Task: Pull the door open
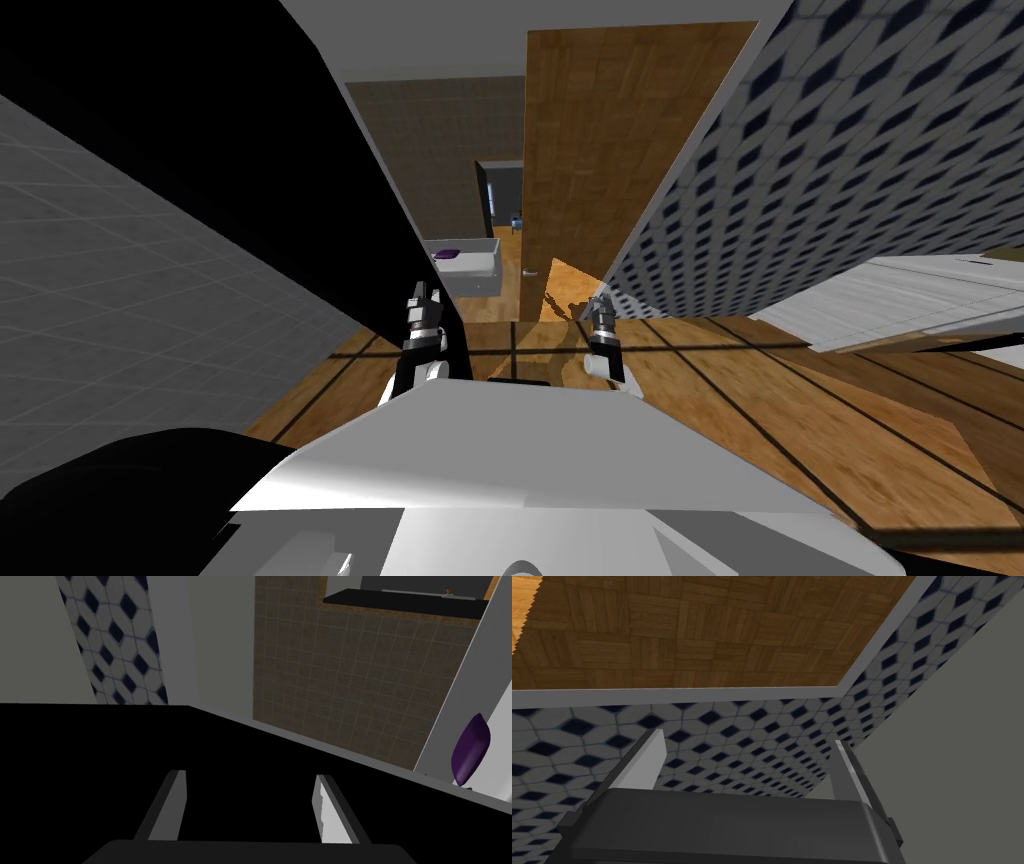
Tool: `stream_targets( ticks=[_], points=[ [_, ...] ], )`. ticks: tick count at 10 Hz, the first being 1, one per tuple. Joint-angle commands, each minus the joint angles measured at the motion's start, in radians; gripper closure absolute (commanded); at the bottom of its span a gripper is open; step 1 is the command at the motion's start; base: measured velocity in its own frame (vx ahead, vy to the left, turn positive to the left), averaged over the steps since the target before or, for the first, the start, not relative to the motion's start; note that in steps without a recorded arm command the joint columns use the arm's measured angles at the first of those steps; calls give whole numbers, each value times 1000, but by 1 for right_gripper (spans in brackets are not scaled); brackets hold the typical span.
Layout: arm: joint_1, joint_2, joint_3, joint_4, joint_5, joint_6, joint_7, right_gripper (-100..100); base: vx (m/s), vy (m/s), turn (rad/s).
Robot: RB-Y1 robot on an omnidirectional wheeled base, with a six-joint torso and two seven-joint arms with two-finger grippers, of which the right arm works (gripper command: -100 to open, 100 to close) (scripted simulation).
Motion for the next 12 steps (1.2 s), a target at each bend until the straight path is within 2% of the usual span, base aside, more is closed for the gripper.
stream_targets(
  ticks=[1, 5, 6, 8, 9, 12],
  points=[
    [-14, 0, -3, 31, 0, -7, 2, -100, 76, -11, 12],
    [-67, 3, -20, 155, -1, -33, 10, -100, 77, -6, 52],
    [-67, 3, -20, 158, -1, -33, 10, -100, 61, -13, 16],
    [-93, 5, -28, 220, -2, -45, 13, -100, 75, -15, 50],
    [-93, 5, -28, 222, -2, -45, 13, -100, 59, -11, 21],
    [-132, 11, -40, 315, -3, -64, 19, -100, 71, -9, 58]
  ],
)
